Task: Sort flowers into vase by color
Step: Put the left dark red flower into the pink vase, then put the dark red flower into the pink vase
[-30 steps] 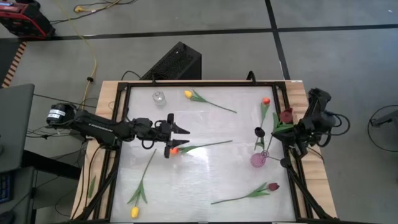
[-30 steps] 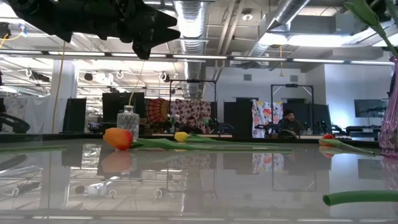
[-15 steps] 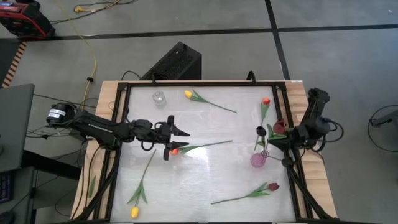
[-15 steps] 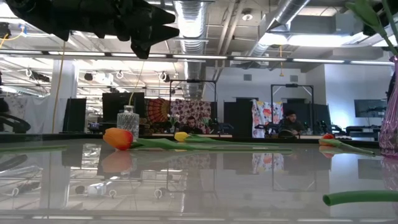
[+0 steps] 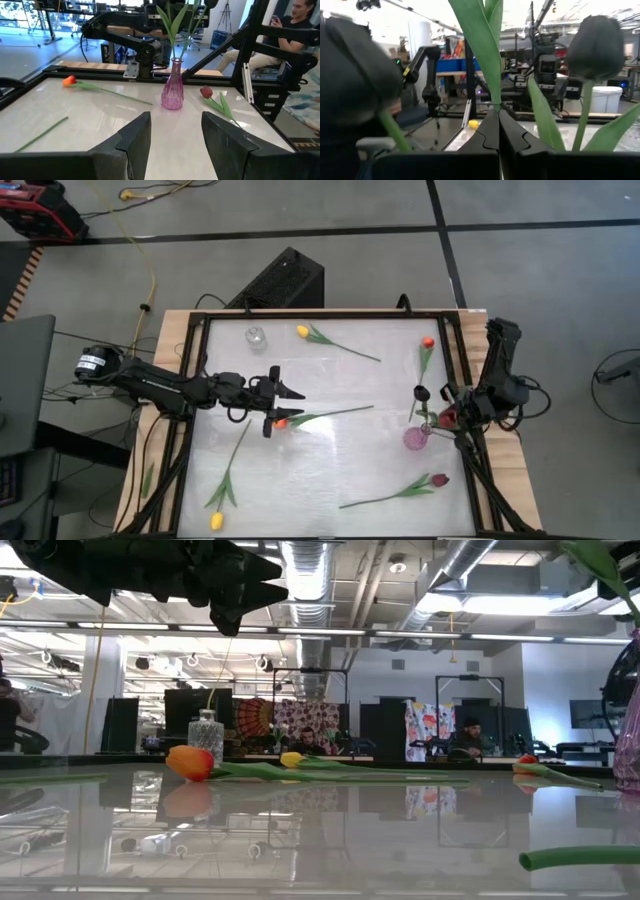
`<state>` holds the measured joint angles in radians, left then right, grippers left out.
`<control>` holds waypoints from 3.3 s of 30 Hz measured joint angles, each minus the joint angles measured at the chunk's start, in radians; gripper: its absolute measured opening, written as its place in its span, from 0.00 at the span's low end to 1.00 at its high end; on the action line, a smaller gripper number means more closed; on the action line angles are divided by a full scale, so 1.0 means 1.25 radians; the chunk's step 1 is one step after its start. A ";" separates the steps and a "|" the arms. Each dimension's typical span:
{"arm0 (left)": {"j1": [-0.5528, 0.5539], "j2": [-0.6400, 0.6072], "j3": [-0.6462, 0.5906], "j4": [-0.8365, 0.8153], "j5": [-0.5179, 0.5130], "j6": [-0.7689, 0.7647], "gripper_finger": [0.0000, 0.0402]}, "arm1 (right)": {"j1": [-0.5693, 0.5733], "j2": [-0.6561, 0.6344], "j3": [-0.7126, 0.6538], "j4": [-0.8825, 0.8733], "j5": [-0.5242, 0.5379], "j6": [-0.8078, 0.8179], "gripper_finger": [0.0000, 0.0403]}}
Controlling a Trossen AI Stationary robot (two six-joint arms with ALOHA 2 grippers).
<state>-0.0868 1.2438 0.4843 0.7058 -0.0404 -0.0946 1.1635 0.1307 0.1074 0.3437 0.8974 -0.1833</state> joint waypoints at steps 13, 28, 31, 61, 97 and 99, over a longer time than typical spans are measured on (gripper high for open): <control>0.000 0.000 0.000 0.000 0.000 0.002 0.41 | 0.033 0.000 0.001 0.009 -0.002 0.007 0.19; -0.020 0.000 0.000 -0.009 0.000 0.014 0.41 | 0.032 0.000 0.001 0.028 0.041 0.036 0.41; -0.022 0.000 0.000 -0.013 0.000 0.015 0.41 | 0.032 0.000 0.001 0.021 0.041 0.077 0.46; -0.022 0.000 0.000 -0.054 0.000 0.037 0.41 | 0.032 0.021 0.314 -0.745 -0.011 0.552 0.44; -0.079 0.200 0.076 0.166 0.036 0.052 0.41 | -0.152 0.363 0.669 -0.920 -0.051 0.830 0.27; -0.087 0.253 0.121 0.142 0.037 0.062 0.41 | -0.171 0.388 0.688 -0.872 -0.052 0.797 0.27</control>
<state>-0.1959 1.5601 0.6350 0.8833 0.0055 -0.0172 0.9503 0.6155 0.9670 -0.7461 0.8318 0.8128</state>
